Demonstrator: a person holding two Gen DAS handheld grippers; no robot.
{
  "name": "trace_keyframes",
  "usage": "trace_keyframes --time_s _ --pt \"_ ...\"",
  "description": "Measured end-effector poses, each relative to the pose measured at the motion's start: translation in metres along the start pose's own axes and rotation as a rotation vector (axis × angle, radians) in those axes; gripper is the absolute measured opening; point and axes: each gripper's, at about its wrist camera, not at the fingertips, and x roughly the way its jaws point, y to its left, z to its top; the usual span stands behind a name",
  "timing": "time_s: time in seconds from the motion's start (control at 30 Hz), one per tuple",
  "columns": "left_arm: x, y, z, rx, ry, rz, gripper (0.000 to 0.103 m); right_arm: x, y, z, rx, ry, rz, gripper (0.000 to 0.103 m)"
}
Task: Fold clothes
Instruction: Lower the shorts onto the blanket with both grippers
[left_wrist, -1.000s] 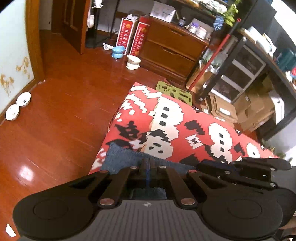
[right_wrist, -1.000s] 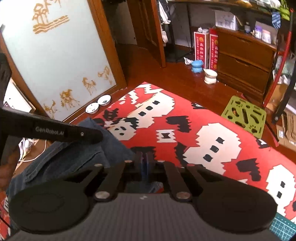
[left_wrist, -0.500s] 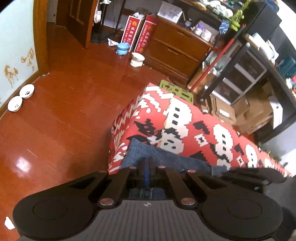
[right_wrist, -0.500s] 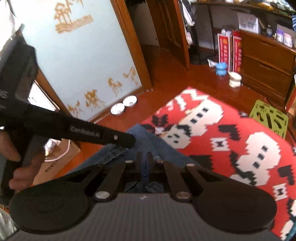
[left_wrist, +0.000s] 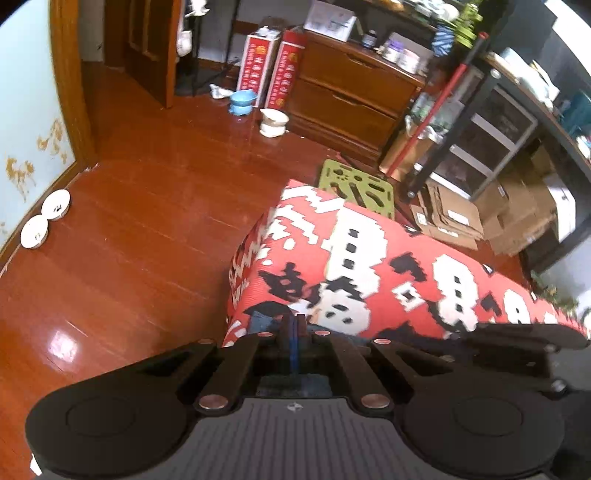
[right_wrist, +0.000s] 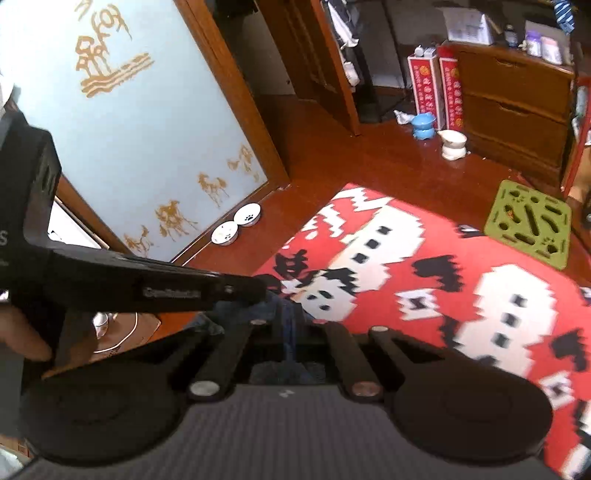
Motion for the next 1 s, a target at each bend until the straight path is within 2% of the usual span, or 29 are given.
trace_keyframes --time_s 0.2,0.3,0.43,0.57,0.87,1.0 --pt "-0.031 -0.015 -0.022 0.008 -0.015 -0.032 0.000 -0.020 0.006 -0.025 -0.037 0.050 0.018 0.002" --pt "-0.028 -0.021 -0.037 0.037 -0.009 -0.009 0.000 -0.014 0.010 -0.034 -0.057 0.053 0.003 0.002" --pt "-0.014 -0.020 -0.048 0.043 -0.018 0.009 0.001 -0.007 0.002 -0.034 -0.020 0.042 -0.032 0.000" --pt "-0.012 -0.020 -0.050 0.050 -0.042 0.010 0.001 -0.002 -0.005 -0.036 0.023 0.029 -0.031 0.000" --pt "-0.013 -0.028 -0.049 0.084 -0.062 0.043 0.001 0.000 0.005 -0.031 0.002 0.029 -0.080 0.000" --pt "-0.033 -0.033 -0.038 0.086 -0.147 0.027 0.000 -0.019 0.017 -0.026 -0.035 -0.031 -0.091 0.000"
